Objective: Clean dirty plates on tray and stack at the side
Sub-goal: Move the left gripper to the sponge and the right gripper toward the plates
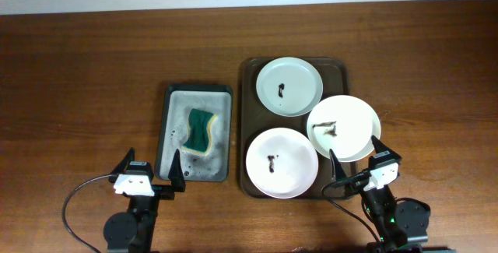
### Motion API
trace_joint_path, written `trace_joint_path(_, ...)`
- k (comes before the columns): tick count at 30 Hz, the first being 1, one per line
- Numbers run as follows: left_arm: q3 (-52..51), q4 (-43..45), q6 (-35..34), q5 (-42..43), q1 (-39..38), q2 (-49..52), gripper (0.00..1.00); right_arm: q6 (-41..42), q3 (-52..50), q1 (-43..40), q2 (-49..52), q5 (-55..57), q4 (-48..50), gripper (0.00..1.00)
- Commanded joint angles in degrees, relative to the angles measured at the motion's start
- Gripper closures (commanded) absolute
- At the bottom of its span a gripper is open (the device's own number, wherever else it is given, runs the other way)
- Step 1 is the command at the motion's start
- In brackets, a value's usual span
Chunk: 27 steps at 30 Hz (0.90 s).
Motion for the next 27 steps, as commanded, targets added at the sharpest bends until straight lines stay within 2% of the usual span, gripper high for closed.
trace_joint_path(1, -0.1, -0.4, 1.1, 0.0, -0.3, -0.1, 0.01, 0.0, -0.5, 0.3, -0.4, -0.1, 0.0, 0.01)
trace_joint_path(11, -0.1, 0.6, 1.1, 0.5, -0.3, -0.1, 0.01, 0.0, -0.5, 0.3, -0.4, -0.1, 0.7, 0.01)
trace_joint_path(15, -0.1, 0.7, 1.0, 6.5, -0.3, -0.1, 0.00, 0.1, -0.5, 0.3, -0.3, -0.7, 0.0, 0.01)
trace_joint_path(20, 0.1, 4.5, 0.9, 9.0, -0.3, -0.1, 0.01, 0.1, 0.3, 0.3, -0.3, -7.3, 1.0, 0.01)
trace_joint_path(24, 2.6, 10.5, 0.8, 9.2, -0.3, 0.0, 0.01, 0.1, 8.4, 0.3, 0.5, -12.4, -1.7, 0.01)
trace_joint_path(27, 11.1, 3.1, -0.9, 9.3, -0.3, 3.3, 0.01, 0.0, 18.9, 0.3, 4.6, -12.3, -11.8, 0.01)
